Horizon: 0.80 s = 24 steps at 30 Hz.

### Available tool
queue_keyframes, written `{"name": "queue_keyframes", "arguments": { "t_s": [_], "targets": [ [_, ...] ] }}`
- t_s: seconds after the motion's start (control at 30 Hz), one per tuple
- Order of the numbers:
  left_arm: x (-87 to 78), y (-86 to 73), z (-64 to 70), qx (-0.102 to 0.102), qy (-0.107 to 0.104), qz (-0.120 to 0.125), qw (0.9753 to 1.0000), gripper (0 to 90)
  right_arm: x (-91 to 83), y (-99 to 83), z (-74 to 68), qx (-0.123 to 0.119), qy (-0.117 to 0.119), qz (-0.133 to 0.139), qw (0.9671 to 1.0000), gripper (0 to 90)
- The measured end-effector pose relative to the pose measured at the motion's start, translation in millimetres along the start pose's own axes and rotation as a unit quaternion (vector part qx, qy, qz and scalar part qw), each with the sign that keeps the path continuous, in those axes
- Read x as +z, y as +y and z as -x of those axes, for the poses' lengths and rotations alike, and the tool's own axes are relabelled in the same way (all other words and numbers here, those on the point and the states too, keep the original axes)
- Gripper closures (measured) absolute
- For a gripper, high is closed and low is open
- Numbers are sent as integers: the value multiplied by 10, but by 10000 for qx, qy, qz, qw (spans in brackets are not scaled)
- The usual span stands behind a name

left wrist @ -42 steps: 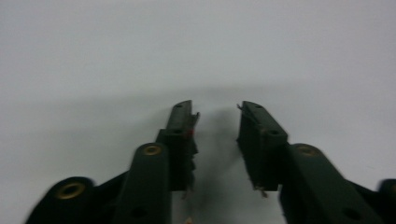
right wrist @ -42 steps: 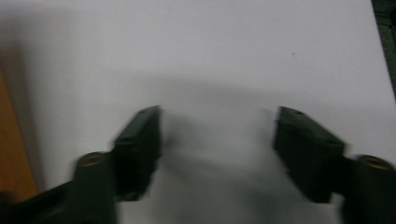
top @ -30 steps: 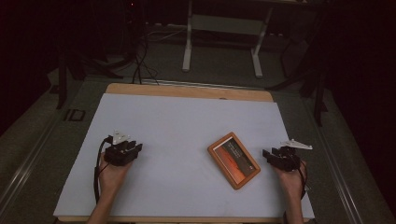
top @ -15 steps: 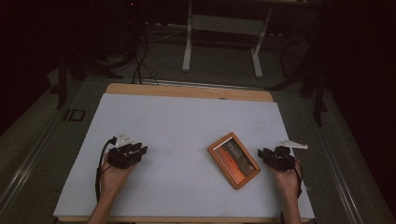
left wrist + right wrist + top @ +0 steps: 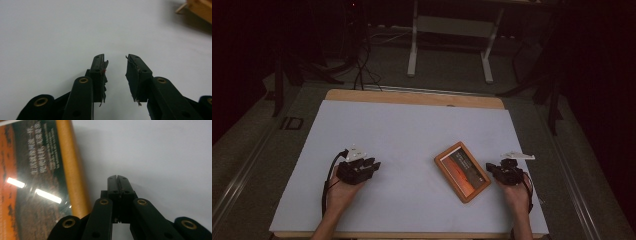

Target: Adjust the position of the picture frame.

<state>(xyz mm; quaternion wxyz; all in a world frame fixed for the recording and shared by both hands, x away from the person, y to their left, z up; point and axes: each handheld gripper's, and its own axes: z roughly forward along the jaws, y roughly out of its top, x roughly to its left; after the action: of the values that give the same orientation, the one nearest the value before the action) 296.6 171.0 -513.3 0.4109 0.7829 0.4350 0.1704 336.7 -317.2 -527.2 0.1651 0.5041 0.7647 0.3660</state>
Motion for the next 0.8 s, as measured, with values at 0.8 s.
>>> {"name": "queue_keyframes", "arguments": {
  "t_s": [0.8],
  "targets": [
    [142, 62, 217, -51, -695, -52, 9976, 639, -14, -126, -594, -902, 14, -507, 9946, 899]
  ]
}}
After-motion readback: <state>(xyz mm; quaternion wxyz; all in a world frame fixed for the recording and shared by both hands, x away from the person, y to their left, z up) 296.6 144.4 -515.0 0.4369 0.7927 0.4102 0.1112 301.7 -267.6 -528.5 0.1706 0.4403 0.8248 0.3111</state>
